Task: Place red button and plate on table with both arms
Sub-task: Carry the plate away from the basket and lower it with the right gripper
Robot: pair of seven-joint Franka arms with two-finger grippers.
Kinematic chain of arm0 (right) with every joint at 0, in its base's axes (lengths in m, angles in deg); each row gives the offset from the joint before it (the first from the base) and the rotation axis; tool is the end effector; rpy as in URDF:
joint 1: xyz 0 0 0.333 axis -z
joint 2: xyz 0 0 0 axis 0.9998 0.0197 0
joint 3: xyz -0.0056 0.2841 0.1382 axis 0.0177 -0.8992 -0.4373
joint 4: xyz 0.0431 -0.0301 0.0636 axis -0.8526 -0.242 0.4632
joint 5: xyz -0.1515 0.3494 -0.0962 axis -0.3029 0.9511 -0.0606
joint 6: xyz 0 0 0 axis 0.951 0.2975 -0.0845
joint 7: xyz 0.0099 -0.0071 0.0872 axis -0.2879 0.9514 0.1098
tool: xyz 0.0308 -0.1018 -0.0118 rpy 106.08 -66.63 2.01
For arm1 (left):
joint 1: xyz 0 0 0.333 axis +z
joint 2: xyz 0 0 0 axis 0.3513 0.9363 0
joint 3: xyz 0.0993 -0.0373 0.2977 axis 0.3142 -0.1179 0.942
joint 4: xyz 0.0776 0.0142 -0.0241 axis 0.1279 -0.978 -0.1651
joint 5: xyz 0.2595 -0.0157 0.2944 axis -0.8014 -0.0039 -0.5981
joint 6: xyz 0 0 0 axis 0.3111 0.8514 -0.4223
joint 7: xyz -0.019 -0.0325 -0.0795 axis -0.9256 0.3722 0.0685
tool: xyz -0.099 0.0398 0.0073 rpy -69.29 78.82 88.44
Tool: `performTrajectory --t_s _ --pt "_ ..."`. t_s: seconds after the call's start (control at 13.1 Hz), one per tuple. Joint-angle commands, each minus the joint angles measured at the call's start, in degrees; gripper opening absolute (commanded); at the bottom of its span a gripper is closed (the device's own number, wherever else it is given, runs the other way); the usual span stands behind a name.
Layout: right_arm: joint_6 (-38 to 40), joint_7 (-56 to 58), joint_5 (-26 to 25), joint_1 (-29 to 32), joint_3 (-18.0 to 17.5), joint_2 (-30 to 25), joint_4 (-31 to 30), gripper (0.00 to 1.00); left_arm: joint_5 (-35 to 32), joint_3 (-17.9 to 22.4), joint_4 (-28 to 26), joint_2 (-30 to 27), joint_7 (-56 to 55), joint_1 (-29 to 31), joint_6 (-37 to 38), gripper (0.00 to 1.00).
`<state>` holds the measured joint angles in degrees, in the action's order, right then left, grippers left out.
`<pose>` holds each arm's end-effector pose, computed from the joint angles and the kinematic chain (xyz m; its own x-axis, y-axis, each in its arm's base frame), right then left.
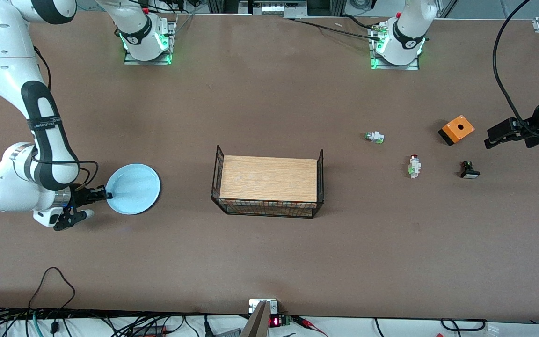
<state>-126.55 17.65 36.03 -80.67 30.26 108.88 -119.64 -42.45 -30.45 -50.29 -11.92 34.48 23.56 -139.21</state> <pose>0.6810 -0.0776 0.1854 0.9275 0.3590 -0.1037 0.3158 -0.9014 -0.2961 0.6003 0.0195 0.5880 0.9985 0.0546 0.0025 0.0545 -0.9982 0.0238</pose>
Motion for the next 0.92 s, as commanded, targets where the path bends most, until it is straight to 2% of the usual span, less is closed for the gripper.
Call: performTrajectory --t_s 0.0,0.15,0.31,0.38,0.53,0.84 --pt "-0.25 0.98 2.14 0.93 -1.01 0.54 0.81 0.24 0.08 0.19 -1.72 -1.71 -1.07 -0.09 0.07 1.0" --pt "-1.21 0.81 2.76 0.93 -1.19 0.63 0.81 0.44 -0.01 0.02 -1.64 -1.71 -0.98 -0.09 0.16 1.0" --pt "-4.1 0.72 6.43 0.85 -1.36 0.97 0.81 0.9 -0.01 -0.07 -1.55 -1.71 -0.89 -0.09 0.24 1.0" --pt "-4.38 1.15 9.67 0.85 -1.36 0.98 0.81 1.0 -0.01 -0.07 -1.55 -1.71 -0.89 0.08 0.24 1.0" --pt "-3.51 1.07 12.51 0.85 -1.36 0.36 1.16 1.0 -0.01 0.02 -1.55 -1.71 -0.89 0.35 0.24 1.0" --pt "5.69 -6.37 12.61 -0.29 -1.45 0.27 10.19 1.0 -0.01 -0.33 -1.37 -1.8 -0.89 0.35 0.86 1.0"
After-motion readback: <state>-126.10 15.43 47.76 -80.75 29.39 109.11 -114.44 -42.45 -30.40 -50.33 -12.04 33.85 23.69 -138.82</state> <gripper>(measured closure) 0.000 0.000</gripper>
